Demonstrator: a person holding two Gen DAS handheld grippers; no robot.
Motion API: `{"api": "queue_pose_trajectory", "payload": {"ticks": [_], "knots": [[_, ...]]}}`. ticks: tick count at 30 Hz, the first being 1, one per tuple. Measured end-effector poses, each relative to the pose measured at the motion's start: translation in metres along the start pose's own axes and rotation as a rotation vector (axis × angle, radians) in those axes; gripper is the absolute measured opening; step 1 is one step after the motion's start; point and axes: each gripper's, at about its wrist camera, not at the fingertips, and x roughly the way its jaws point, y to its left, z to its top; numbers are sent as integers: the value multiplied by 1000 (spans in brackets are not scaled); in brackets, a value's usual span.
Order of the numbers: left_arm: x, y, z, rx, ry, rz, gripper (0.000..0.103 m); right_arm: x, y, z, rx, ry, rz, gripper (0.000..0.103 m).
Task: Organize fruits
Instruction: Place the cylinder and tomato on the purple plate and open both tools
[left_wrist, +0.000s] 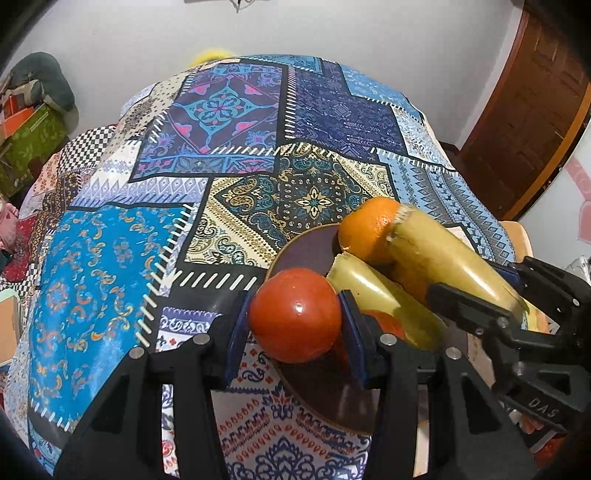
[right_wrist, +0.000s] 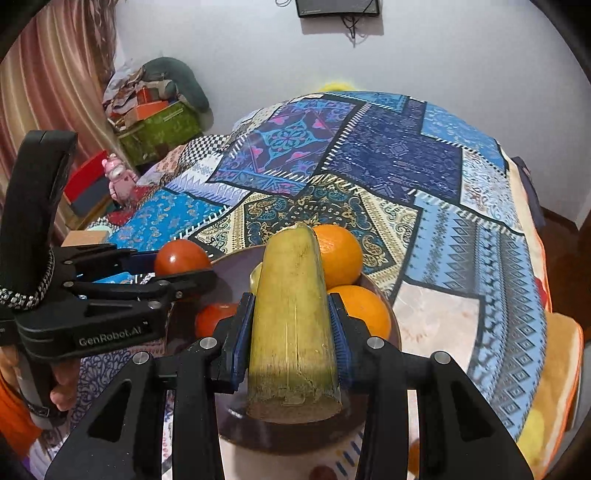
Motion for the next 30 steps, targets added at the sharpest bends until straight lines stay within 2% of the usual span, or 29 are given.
{"api": "queue_pose_trajectory", "payload": {"ticks": [6, 12, 20, 24, 30], "knots": [[12, -2, 1, -3, 23, -18, 47, 10, 1, 5, -22, 8, 27, 36], [16, -5, 1, 21, 24, 9, 47, 18, 5, 5, -58, 24, 39, 36], [15, -4, 2, 15, 23, -1, 47, 21, 6, 4, -63, 39, 41, 36], [4, -7, 2, 18, 2, -15, 48, 10, 8, 8, -79, 14, 17, 36], [-33, -20, 0, 49, -54, -16, 49, -17, 6, 7, -79, -21, -18, 36]]}}
